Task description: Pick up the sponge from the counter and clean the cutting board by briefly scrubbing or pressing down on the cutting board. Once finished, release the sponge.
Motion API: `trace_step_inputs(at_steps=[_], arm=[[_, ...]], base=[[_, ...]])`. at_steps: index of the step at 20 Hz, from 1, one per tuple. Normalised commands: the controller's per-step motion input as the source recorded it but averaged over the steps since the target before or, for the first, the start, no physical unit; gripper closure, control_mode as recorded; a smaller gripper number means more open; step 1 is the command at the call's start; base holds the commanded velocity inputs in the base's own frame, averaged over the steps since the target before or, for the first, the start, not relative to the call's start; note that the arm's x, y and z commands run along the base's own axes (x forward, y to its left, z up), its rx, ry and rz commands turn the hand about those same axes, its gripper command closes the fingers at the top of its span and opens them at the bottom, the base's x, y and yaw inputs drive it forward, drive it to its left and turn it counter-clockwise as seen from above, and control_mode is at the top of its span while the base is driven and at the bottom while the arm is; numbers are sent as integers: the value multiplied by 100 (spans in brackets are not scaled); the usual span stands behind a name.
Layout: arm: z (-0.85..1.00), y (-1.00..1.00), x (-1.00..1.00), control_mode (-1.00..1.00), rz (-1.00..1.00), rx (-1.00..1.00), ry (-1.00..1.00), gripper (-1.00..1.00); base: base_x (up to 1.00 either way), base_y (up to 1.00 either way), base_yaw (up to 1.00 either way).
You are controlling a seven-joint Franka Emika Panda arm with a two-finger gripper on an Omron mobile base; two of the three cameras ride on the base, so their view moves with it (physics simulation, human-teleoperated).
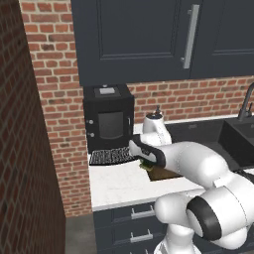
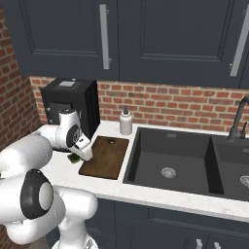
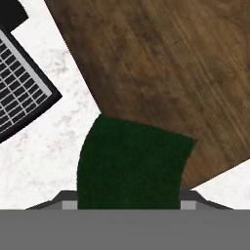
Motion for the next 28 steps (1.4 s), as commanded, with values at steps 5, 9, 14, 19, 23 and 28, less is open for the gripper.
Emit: trace_step_inputs(at_steps=[5, 9, 14, 19, 23, 28], arm=[[17, -51, 6, -100, 1, 0, 2, 100], [2, -30, 4, -100, 5, 0, 0, 100], [-5, -12, 10, -100, 7, 0, 0, 100], [-27, 0, 0, -100, 4, 0, 1, 100], [-27, 0, 0, -100, 1, 0, 2, 100], [-27, 0, 0, -100, 0, 0, 0, 100]], base=[[0, 0, 0], [0, 0, 0], [0, 0, 0], [0, 0, 0], [0, 0, 0], [0, 0, 0]])
